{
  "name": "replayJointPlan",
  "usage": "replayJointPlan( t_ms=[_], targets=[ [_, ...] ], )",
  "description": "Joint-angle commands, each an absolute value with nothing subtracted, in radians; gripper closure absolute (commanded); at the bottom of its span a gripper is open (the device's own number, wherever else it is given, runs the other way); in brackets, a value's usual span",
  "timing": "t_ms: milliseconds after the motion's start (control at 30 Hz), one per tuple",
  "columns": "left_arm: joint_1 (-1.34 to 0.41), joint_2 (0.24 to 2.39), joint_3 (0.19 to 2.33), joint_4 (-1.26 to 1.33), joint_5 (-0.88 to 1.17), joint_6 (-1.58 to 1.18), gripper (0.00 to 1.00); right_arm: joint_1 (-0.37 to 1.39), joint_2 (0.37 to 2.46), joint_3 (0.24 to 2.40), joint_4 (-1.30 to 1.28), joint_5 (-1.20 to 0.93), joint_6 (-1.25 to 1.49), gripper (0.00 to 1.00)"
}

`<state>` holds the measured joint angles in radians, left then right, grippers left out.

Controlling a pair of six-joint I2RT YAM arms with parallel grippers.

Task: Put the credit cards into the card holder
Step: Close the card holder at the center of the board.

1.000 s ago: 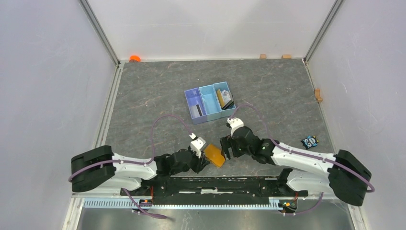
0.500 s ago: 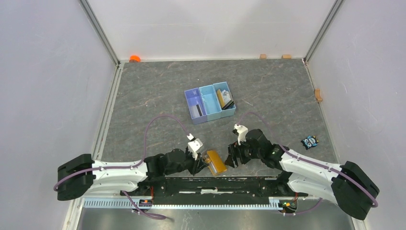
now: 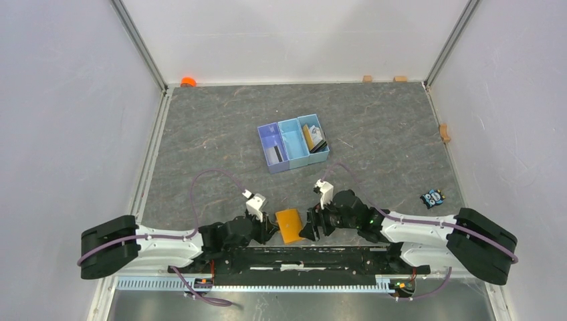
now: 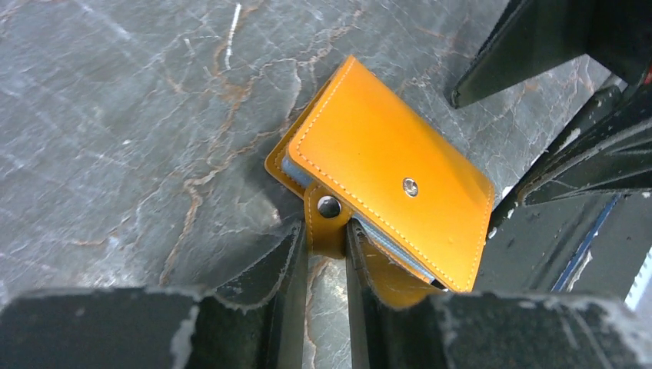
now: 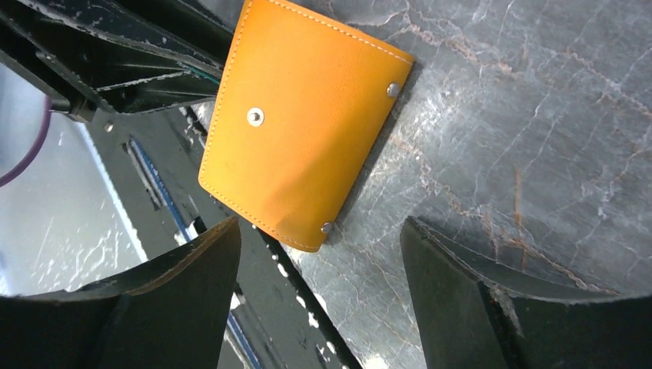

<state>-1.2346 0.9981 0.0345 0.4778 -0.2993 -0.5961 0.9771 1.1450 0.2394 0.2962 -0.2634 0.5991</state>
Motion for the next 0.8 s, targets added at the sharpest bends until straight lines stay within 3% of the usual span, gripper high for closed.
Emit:
replayJointPlan(
  t_ms=[0, 133, 333, 567, 767],
  targets=[
    [-1.239, 0.935, 0.002, 0.503, -0.403, -0.678, 0.80, 1.048, 1.178, 0.309, 0.268, -0.020, 0.599, 0.19],
    [-1.239, 0.884, -0.025, 0.461, -0.439, -0.691, 0.79, 1.102, 1.245, 0.382, 0.216, 0.146, 0.575, 0.19],
    [-1.238, 0.815, -0.031, 0.351, -0.504, -0.765, 0.79, 1.146, 1.320, 0.466, 0.197, 0.243, 0.560, 0.23],
    [-1.239, 0.733, -0.074, 0.331, -0.501, -0.784, 0.76, 1.197, 1.409, 0.553, 0.150, 0.327, 0.551, 0.20],
    [-1.238, 0.677, -0.067, 0.288, -0.477, -0.776, 0.64, 1.221, 1.507, 0.614, 0.141, 0.326, 0.546, 0.19]
  ],
)
